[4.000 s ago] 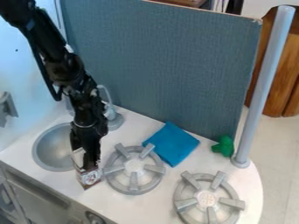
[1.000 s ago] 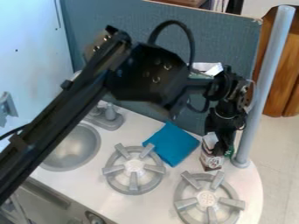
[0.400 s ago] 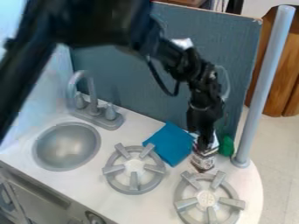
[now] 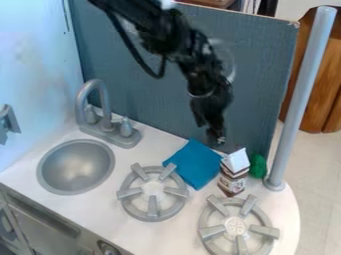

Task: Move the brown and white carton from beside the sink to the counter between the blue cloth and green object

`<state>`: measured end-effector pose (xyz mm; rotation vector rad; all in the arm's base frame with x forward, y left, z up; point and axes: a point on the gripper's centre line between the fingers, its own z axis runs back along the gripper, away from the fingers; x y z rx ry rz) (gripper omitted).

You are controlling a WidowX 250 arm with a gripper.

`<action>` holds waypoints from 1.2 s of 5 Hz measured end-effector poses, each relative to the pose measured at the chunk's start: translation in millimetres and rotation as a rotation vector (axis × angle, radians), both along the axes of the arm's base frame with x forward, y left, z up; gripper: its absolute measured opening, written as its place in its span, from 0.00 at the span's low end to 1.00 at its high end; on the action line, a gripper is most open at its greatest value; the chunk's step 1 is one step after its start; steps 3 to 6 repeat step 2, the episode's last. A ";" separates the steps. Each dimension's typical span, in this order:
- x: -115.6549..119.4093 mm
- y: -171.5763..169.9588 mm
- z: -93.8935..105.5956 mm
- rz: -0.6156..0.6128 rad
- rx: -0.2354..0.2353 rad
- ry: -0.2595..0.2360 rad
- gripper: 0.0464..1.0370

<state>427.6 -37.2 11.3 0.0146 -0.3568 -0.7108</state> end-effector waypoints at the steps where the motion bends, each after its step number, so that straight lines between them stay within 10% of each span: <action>1: -32.4 37.3 18.7 0.163 0.016 0.068 0.97; 2: -70.6 66.8 24.9 0.287 -0.005 0.120 0.97; 6: -70.6 66.8 24.9 0.287 -0.005 0.120 0.97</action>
